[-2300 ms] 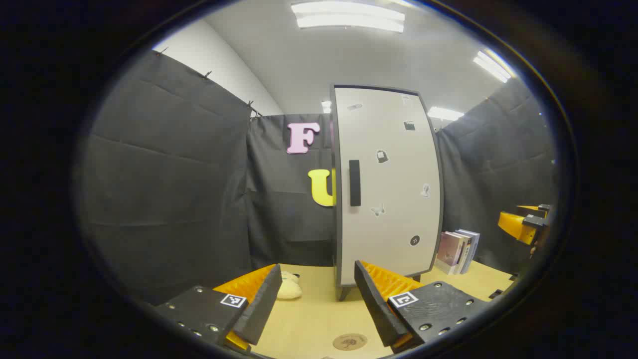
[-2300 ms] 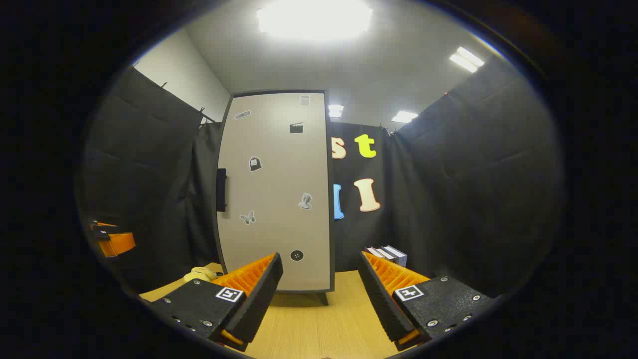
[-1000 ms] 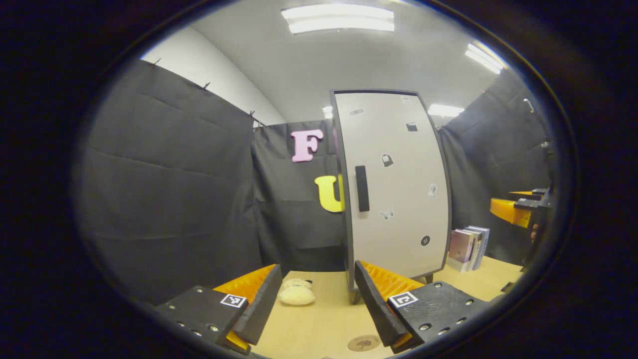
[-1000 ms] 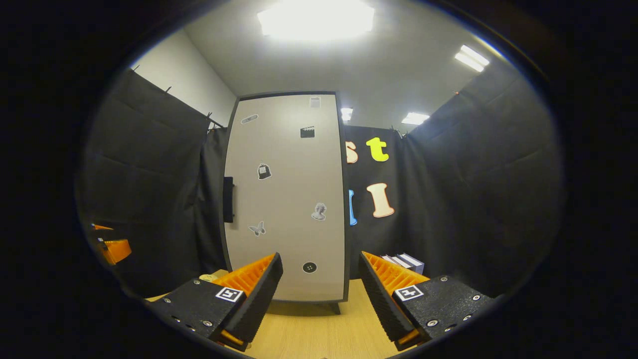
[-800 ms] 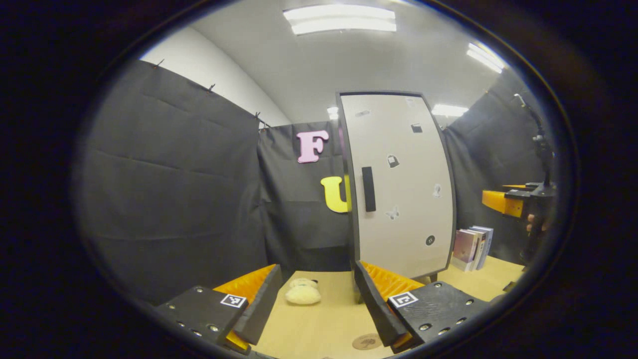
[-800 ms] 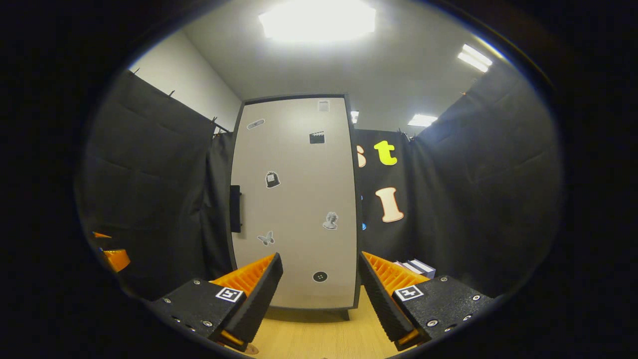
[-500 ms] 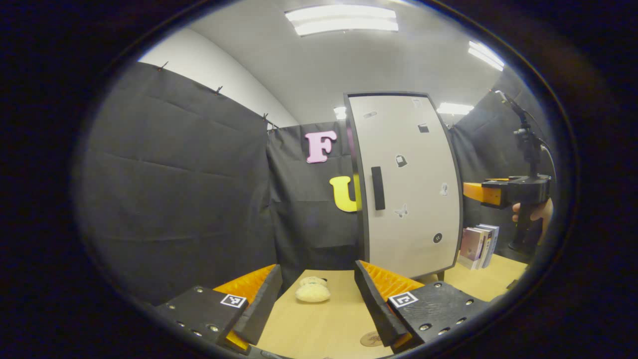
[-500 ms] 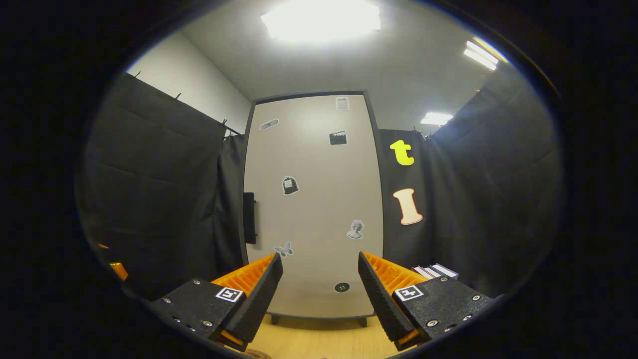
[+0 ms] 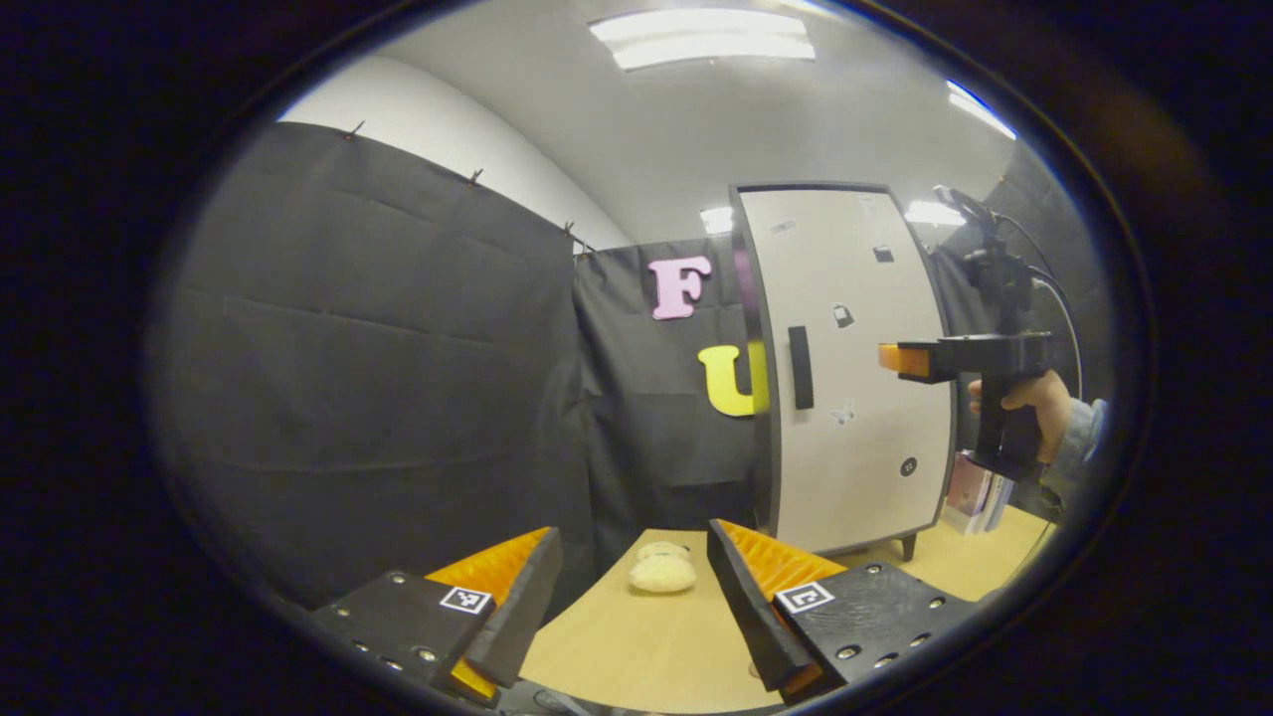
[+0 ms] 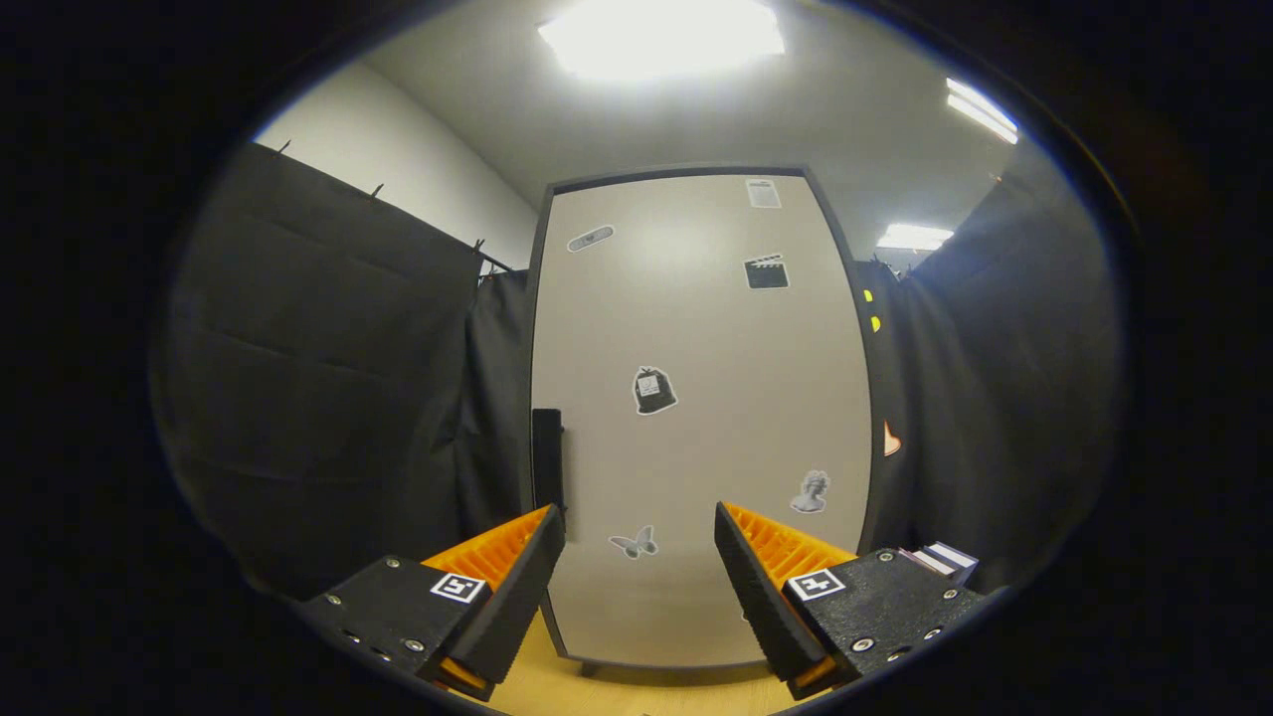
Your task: Open the cabinet door with the right hand, grasp the bottle in the cabinet with the left hand and place it on the coaster, then close the cabinet door with the right hand.
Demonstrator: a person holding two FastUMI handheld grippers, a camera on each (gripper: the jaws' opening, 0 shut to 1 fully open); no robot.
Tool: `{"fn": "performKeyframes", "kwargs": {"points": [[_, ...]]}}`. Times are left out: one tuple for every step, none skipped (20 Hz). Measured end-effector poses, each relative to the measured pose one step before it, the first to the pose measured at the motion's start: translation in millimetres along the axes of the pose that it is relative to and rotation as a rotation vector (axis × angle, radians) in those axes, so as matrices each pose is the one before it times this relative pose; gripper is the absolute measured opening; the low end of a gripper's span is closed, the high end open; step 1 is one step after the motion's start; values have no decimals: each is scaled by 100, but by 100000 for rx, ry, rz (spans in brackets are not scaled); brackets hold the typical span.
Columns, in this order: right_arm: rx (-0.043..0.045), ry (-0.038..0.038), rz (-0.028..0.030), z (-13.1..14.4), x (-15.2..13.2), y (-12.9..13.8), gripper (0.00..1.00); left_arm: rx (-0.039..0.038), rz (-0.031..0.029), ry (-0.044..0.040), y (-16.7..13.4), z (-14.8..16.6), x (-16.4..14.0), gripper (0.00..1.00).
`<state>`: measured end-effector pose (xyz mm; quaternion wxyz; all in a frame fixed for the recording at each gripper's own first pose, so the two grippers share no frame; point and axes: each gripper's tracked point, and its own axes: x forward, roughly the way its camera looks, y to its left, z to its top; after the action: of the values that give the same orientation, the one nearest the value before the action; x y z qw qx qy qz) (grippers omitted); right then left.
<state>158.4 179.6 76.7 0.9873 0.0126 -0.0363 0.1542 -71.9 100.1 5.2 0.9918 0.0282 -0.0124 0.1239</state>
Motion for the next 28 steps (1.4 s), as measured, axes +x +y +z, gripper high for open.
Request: {"fn": "performKeyframes", "kwargs": {"points": [[-197,344,858,50,849,688,94,56,1279,364,687,-187,-130,88],[-77,396,908,71,883,685,94,25,1368,321,661,-179,-275,88],[42,352,1035,94,956,706,94,-75,1092,376,528,-171,-192,88],[211,356,1515,43,861,759,94,-111,1164,266,610,-119,-71,88],[619,-364,1340,194,840,754,94,49,1224,7,604,-7,-60,86],[554,-372,1072,228,811,572,94,146,1048,-43,567,-147,-235,88],[186,-90,500,252,809,440,94,212,1038,116,552,-62,-121,88],[47,396,209,-108,987,340,94,94,951,208,394,-131,78,88],[-103,831,53,-10,812,355,94,-18,728,248,469,-108,-62,88],[180,237,684,6,884,365,94,-1,820,285,431,-272,-217,88],[69,250,519,-57,789,305,94,107,869,225,497,-112,-115,88],[-771,694,-501,-175,813,-59,93,96,857,258,463,-231,-110,88],[-1182,677,-899,-182,729,-96,92,3,691,347,415,-174,-35,88],[-684,1408,-972,-449,683,-43,91,-95,521,411,289,-224,6,88],[350,1754,-350,-449,705,-6,89,-184,544,274,338,-135,-113,86],[1034,1835,-183,-500,586,152,87,-228,592,209,443,-101,-23,88],[1130,2048,11,-485,515,171,84,-200,607,116,335,-51,16,88],[974,2142,-218,-488,449,89,80,-6,513,177,322,-203,80,88],[560,1483,-178,-338,438,112,78,123,299,171,279,-73,-63,88],[241,1515,-178,-415,328,259,73,183,-61,351,24,-153,187,88],[219,1322,15,-284,309,258,70,401,-379,271,-56,-144,80,88],[120,1431,485,-400,286,297,65,585,-155,-13,124,12,-52,88],[-300,1606,286,-397,283,197,61,571,-14,-31,189,52,120,86],[-539,1235,-1241,-358,85,-59,55,318,-63,170,-54,-193,191,88],[-506,-141,-1892,-87,-13,-277,49,-29,-239,237,0,-133,92,86],[-8,-602,-412,23,-44,10,36,-235,-441,80,-81,12,25,88],[251,416,0,7,40,-15,33,-157,-673,48,-99,-61,53,88],[213,785,130,-57,-198,40,28,92,-651,-112,-192,14,174,88]]}}
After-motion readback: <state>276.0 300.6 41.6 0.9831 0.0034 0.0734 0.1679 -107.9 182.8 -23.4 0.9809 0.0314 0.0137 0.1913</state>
